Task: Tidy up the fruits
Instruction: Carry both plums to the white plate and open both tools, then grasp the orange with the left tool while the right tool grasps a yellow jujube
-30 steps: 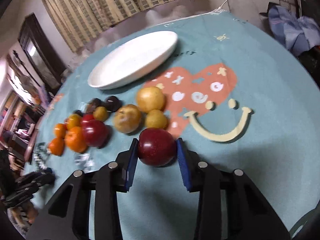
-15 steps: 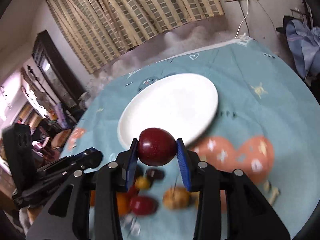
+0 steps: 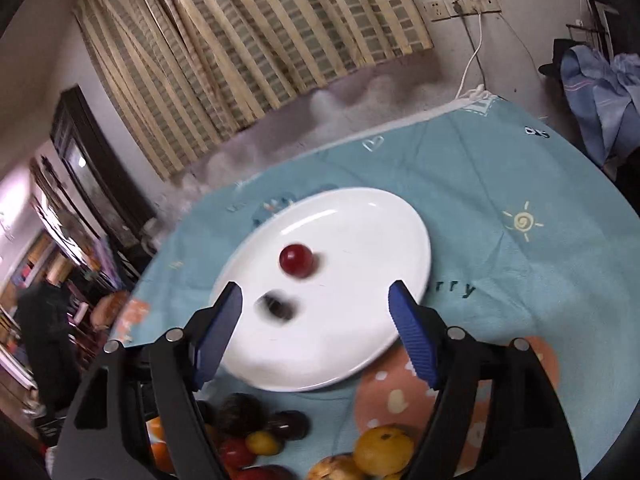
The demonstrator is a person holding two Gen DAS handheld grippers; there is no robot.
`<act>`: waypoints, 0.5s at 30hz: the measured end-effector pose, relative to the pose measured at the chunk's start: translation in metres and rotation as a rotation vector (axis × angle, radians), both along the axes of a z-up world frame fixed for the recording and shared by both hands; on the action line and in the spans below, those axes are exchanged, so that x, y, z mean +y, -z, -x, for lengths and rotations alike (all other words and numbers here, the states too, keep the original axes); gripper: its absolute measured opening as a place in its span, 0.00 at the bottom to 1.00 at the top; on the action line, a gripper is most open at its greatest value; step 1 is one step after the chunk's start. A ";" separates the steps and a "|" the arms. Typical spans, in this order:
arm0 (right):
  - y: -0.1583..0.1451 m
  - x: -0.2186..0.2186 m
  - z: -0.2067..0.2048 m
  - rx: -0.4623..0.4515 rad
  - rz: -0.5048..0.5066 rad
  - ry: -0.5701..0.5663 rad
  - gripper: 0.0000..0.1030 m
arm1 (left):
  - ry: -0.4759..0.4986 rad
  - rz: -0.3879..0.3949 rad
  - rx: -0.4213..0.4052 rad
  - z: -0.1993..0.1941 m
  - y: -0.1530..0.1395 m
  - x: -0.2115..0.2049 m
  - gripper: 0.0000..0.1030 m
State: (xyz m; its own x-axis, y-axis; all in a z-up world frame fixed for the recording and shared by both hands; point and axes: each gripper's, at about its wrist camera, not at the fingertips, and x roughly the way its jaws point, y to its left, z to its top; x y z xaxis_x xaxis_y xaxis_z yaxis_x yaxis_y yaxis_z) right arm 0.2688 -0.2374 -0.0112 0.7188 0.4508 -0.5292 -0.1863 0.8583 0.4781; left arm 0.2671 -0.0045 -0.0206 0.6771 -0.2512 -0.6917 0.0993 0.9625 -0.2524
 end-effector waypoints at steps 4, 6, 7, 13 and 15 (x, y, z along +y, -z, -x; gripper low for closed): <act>-0.021 0.003 0.029 -0.049 0.001 0.005 0.89 | -0.067 0.001 -0.069 0.033 -0.021 0.023 0.87; -0.027 0.003 0.051 -0.094 0.015 0.026 0.96 | -0.103 -0.012 -0.109 0.053 -0.025 0.032 0.92; -0.030 0.003 0.066 -0.137 0.032 0.033 0.97 | -0.121 -0.028 -0.125 0.067 -0.026 0.037 0.93; -0.024 0.012 0.158 -0.403 0.283 0.117 0.99 | -0.085 -0.075 -0.225 0.136 -0.004 0.049 0.94; -0.017 0.016 0.163 -0.382 0.317 0.086 0.99 | -0.097 -0.102 -0.203 0.151 0.009 0.049 0.94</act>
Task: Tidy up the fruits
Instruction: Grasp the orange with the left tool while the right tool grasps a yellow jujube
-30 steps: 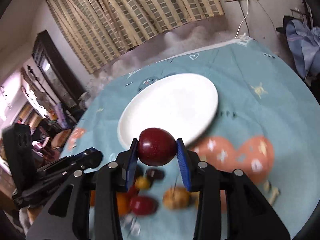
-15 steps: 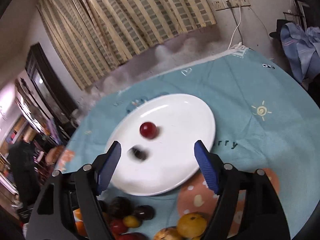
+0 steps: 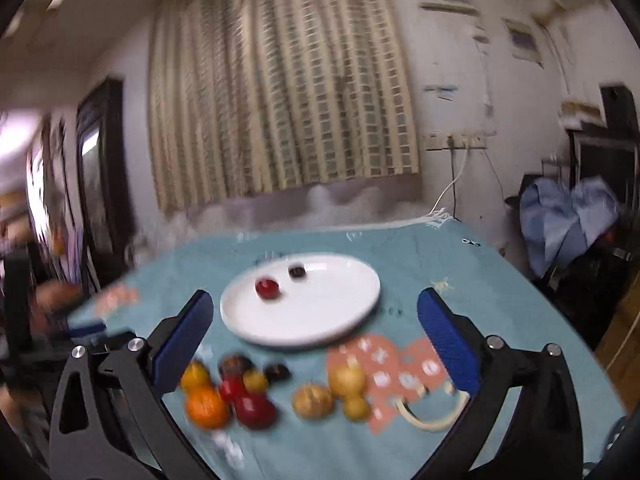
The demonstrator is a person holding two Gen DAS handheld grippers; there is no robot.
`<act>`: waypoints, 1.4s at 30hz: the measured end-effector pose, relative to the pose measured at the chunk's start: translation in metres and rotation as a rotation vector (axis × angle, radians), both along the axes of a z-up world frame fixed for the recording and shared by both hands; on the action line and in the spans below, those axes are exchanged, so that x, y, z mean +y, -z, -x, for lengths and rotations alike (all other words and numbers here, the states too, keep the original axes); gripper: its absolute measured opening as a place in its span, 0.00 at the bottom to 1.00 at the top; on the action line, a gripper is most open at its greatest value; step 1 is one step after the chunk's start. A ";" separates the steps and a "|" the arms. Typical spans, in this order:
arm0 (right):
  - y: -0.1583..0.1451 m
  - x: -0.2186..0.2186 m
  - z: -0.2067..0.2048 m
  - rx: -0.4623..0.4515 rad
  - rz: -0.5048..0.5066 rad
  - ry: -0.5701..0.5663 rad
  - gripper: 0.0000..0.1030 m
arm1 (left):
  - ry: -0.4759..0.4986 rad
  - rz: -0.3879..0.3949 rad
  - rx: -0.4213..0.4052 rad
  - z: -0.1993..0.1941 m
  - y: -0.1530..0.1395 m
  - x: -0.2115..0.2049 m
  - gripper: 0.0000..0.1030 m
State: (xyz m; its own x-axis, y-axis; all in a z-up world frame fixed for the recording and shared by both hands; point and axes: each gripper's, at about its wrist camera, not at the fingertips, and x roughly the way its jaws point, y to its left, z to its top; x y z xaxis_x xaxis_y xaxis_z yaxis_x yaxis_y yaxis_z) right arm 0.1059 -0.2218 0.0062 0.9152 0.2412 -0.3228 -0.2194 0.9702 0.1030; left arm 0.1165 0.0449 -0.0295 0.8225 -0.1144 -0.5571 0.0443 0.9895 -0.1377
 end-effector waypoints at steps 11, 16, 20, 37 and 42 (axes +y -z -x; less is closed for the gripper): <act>0.020 -0.029 -0.018 0.135 -0.212 0.039 0.99 | 0.044 -0.014 0.135 0.017 0.036 -0.005 0.94; 0.028 -0.037 -0.032 0.255 -0.289 0.016 0.99 | 0.029 -0.047 0.177 0.012 0.042 -0.008 0.98; 0.034 -0.040 -0.033 0.284 -0.289 0.050 0.99 | 0.026 -0.048 0.193 0.008 0.044 -0.007 0.98; 0.091 -0.056 -0.073 0.596 -0.405 -0.037 0.55 | 0.029 -0.015 0.203 0.003 0.047 -0.001 0.44; 0.103 -0.063 -0.078 0.644 -0.475 -0.045 0.43 | 0.030 -0.008 0.204 0.003 0.047 -0.001 0.43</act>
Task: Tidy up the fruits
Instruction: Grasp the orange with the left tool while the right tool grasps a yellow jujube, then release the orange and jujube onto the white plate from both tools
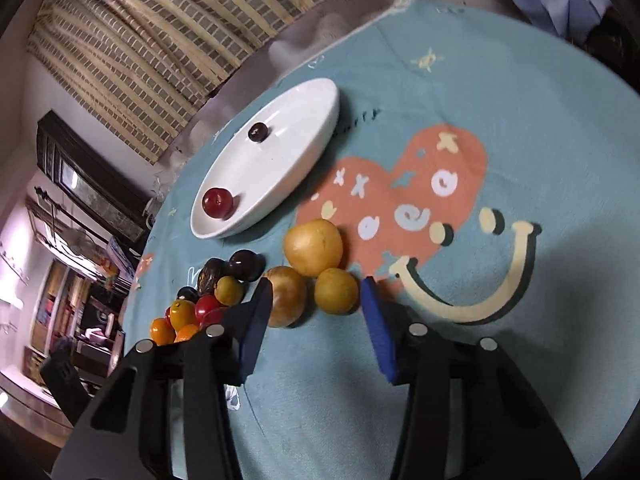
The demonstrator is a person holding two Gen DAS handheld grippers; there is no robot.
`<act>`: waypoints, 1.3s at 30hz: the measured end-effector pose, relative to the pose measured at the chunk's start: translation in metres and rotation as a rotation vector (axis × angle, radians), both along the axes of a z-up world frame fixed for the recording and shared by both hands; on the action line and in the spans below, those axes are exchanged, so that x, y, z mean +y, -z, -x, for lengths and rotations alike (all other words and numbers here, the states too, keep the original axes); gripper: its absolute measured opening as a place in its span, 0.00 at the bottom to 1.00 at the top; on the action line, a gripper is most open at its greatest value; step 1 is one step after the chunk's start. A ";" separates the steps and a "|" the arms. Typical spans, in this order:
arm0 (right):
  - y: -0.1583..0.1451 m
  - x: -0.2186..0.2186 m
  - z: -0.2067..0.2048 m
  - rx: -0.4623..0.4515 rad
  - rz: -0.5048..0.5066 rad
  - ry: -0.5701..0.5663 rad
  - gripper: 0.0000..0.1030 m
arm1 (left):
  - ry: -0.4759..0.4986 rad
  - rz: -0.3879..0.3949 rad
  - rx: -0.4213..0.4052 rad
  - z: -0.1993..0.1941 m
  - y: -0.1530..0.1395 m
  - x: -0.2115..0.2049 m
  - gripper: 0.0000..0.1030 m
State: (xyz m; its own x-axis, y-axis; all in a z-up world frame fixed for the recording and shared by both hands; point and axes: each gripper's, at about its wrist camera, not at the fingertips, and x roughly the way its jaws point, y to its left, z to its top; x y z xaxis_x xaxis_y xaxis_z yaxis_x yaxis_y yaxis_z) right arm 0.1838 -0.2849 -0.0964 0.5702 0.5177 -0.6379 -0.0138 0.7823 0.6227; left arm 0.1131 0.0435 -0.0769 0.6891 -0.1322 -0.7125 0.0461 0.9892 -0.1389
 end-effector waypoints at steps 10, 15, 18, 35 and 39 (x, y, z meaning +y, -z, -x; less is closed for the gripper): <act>0.012 -0.003 -0.007 0.034 -0.057 0.003 0.26 | 0.004 0.009 -0.001 -0.001 0.000 0.000 0.41; -0.006 -0.004 0.005 -0.056 -0.021 0.016 0.24 | 0.014 0.050 -0.035 0.003 -0.005 0.004 0.40; -0.018 -0.005 0.012 -0.110 -0.019 0.018 0.25 | 0.017 0.047 -0.089 0.009 -0.014 0.002 0.40; -0.058 0.049 -0.086 -0.176 0.106 -0.012 0.25 | 0.109 0.074 -0.112 -0.131 -0.059 -0.075 0.41; -0.053 0.043 -0.095 -0.204 0.130 0.057 0.83 | 0.163 0.069 -0.092 -0.152 -0.051 -0.099 0.44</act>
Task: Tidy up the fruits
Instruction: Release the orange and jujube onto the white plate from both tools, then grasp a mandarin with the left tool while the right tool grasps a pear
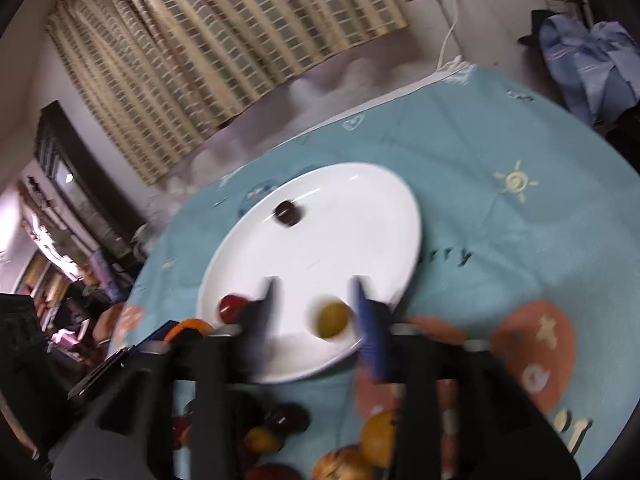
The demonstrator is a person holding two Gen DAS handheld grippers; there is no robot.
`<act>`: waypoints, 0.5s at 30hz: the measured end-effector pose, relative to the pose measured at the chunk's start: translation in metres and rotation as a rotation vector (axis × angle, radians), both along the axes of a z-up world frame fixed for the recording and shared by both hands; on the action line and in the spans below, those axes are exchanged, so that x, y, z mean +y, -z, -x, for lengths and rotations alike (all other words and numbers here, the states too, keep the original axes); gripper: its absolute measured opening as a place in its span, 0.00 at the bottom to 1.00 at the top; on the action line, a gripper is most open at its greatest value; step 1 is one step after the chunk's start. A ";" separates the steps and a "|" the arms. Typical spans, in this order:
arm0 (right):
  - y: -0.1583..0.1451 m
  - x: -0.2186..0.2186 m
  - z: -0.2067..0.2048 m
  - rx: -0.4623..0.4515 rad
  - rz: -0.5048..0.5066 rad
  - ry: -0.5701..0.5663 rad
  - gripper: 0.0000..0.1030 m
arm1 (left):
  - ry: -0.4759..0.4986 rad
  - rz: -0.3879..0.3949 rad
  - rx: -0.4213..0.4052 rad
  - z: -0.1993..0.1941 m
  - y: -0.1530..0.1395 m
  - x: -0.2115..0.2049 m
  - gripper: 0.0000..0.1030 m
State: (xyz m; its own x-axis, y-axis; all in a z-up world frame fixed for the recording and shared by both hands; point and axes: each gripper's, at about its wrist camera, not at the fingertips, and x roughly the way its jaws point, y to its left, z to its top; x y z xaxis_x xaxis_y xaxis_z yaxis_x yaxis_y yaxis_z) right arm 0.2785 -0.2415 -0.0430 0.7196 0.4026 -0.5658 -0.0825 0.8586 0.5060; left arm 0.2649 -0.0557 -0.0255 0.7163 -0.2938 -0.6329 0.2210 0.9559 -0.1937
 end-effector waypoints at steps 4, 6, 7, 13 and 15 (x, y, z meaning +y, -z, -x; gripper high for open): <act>-0.014 -0.010 0.003 -0.082 -0.020 0.012 0.83 | 0.004 0.020 0.011 -0.004 0.006 0.001 0.45; -0.019 -0.013 0.005 -0.090 -0.040 0.013 0.83 | -0.014 0.031 0.003 -0.001 0.002 0.010 0.53; -0.020 -0.015 0.006 -0.080 -0.058 0.008 0.83 | -0.031 0.050 -0.006 0.003 -0.003 0.019 0.56; -0.026 -0.020 0.030 -0.025 -0.159 -0.035 0.83 | -0.128 0.107 -0.037 0.038 -0.020 0.067 0.71; -0.031 -0.019 0.048 -0.046 -0.155 -0.047 0.83 | -0.169 0.108 -0.045 0.055 -0.023 0.085 0.71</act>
